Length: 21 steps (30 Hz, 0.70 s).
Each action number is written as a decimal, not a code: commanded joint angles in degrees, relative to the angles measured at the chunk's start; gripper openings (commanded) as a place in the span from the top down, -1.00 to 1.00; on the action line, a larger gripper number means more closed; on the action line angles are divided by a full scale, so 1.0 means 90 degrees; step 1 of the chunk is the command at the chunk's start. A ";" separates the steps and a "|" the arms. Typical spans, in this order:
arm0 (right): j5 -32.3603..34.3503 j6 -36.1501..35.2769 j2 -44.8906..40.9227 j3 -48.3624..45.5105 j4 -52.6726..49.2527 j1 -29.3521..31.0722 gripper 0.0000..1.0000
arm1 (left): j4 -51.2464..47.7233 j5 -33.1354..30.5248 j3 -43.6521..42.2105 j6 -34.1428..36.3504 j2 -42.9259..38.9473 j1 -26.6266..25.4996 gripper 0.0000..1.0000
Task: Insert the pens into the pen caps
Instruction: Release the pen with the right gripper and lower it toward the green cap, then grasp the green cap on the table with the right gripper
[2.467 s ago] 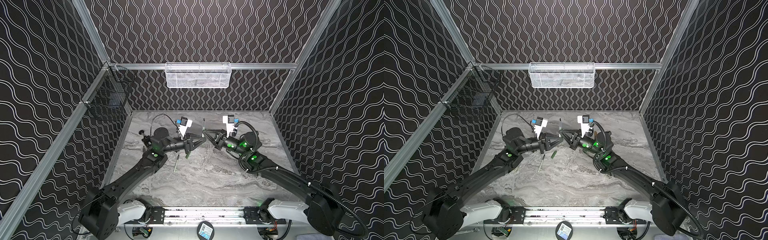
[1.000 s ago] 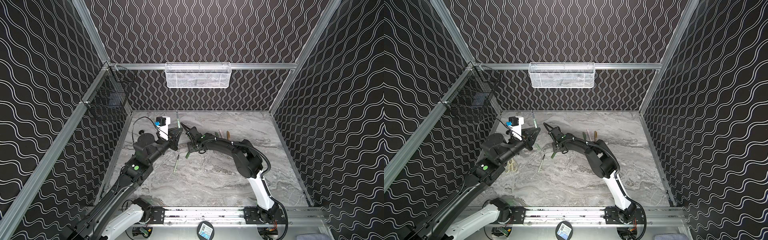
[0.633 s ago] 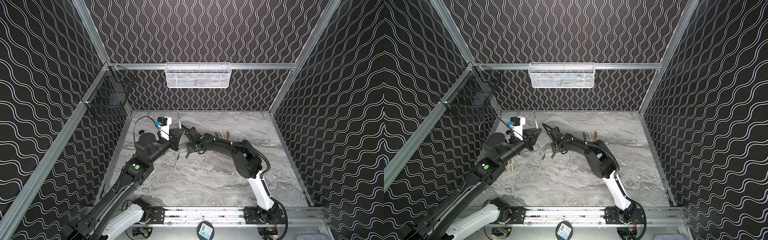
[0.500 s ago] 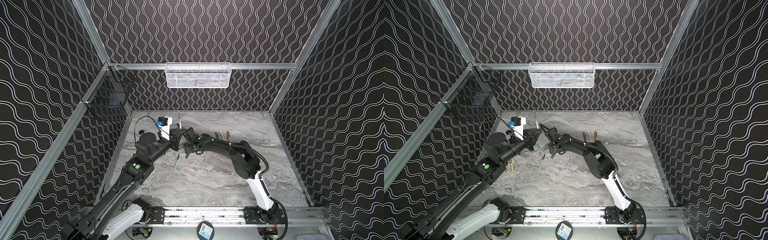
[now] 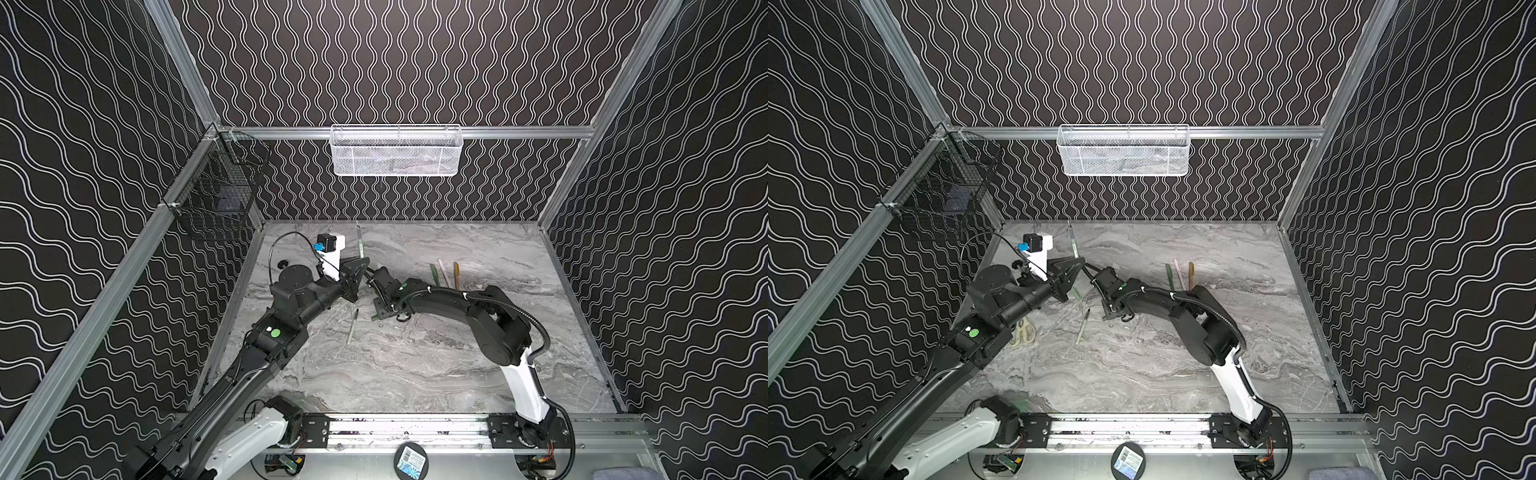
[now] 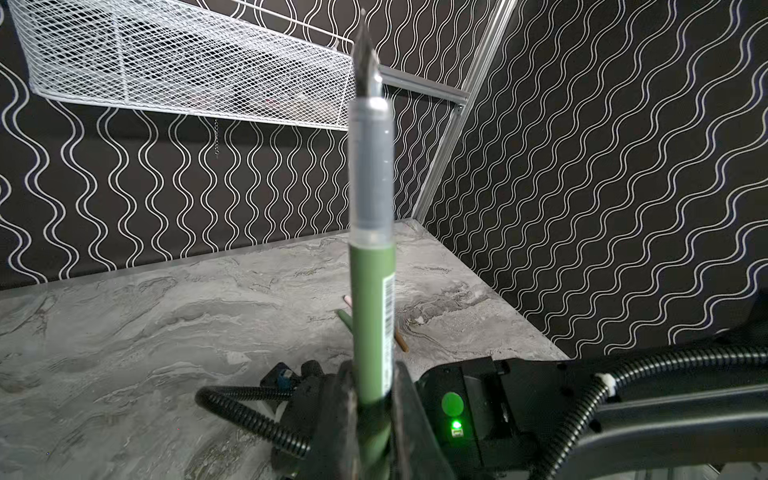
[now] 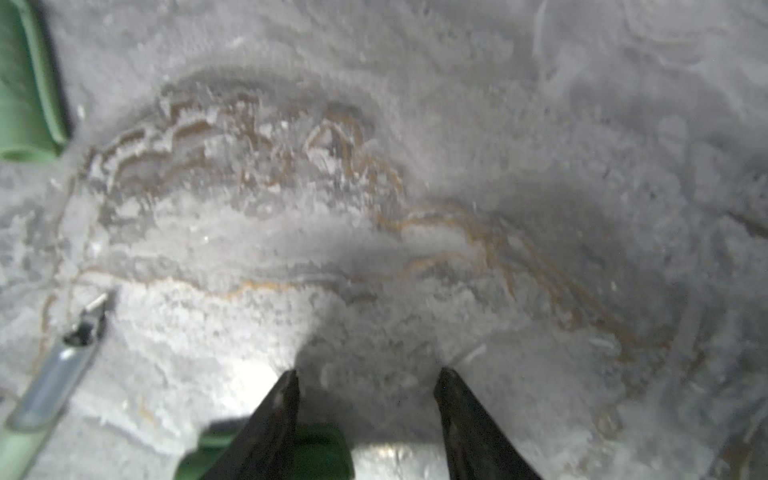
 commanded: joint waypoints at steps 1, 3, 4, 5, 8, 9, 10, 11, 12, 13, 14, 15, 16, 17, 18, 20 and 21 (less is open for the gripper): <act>0.0046 -0.0132 -0.0082 -0.0075 -0.0428 -0.0001 -0.15 | 0.0196 0.0088 0.0038 -0.0031 0.0038 0.0004 1.00; -0.0002 -0.0093 -0.0121 -0.0030 -0.0411 0.0008 -0.21 | 0.0206 0.0082 0.0024 -0.0033 0.0044 0.0012 1.00; -0.0057 -0.0054 -0.0146 0.0001 -0.0378 0.0006 -0.24 | 0.0197 0.0078 0.0039 -0.0026 0.0044 0.0010 1.00; -0.0119 -0.0034 -0.0136 0.0038 -0.0324 0.0023 -0.26 | 0.0193 0.0081 0.0040 -0.0019 0.0050 0.0008 1.00; -0.0198 -0.0052 0.0050 0.0268 -0.0310 0.0057 -0.28 | 0.0208 0.0078 0.0030 -0.0024 0.0044 0.0005 1.00; -0.0189 -0.0070 0.0124 0.0346 -0.0353 0.0076 -0.28 | 0.0208 0.0071 0.0021 -0.0024 0.0047 0.0011 1.00; -0.0170 -0.0100 0.0228 0.0448 -0.0423 0.0100 -0.29 | 0.0202 0.0070 0.0030 -0.0013 0.0049 0.0009 1.00; -0.0129 -0.0113 0.0310 0.0541 -0.0513 0.0123 -0.29 | 0.0195 0.0074 0.0031 -0.0012 0.0046 0.0011 1.00; -0.0107 -0.0142 0.0369 0.0596 -0.0559 0.0144 -0.30 | 0.0189 0.0083 0.0039 -0.0014 0.0044 0.0012 1.00; -0.0082 -0.0177 0.0410 0.0636 -0.0598 0.0169 -0.31 | 0.0196 0.0089 0.0040 -0.0014 0.0036 0.0009 1.00; -0.0039 -0.0199 0.0435 0.0673 -0.0663 0.0200 -0.32 | 0.0205 0.0095 0.0031 -0.0007 0.0030 0.0007 1.00; 0.0001 -0.0220 0.0435 0.0671 -0.0700 0.0226 -0.32 | 0.0207 0.0089 0.0026 -0.0010 0.0025 0.0004 1.00; 0.0063 -0.0227 0.0412 0.0637 -0.0742 0.0249 -0.33 | 0.0205 0.0088 0.0030 -0.0012 0.0025 0.0011 1.00; 0.0092 -0.0252 0.0367 0.0553 -0.0766 0.0262 -0.34 | 0.0194 0.0088 0.0037 0.0005 0.0026 0.0006 1.00; 0.0106 -0.0277 0.0299 0.0457 -0.0764 0.0272 -0.35 | 0.0195 0.0099 0.0032 0.0006 0.0025 0.0010 1.00; 0.0201 -0.0320 0.0160 0.0235 -0.0797 0.0322 -0.37 | 0.0201 0.0116 0.0029 -0.0009 0.0015 0.0009 1.00; 0.0207 -0.0332 0.0091 0.0154 -0.0831 0.0348 -0.39 | 0.0217 0.0117 0.0025 -0.0015 0.0024 0.0005 1.00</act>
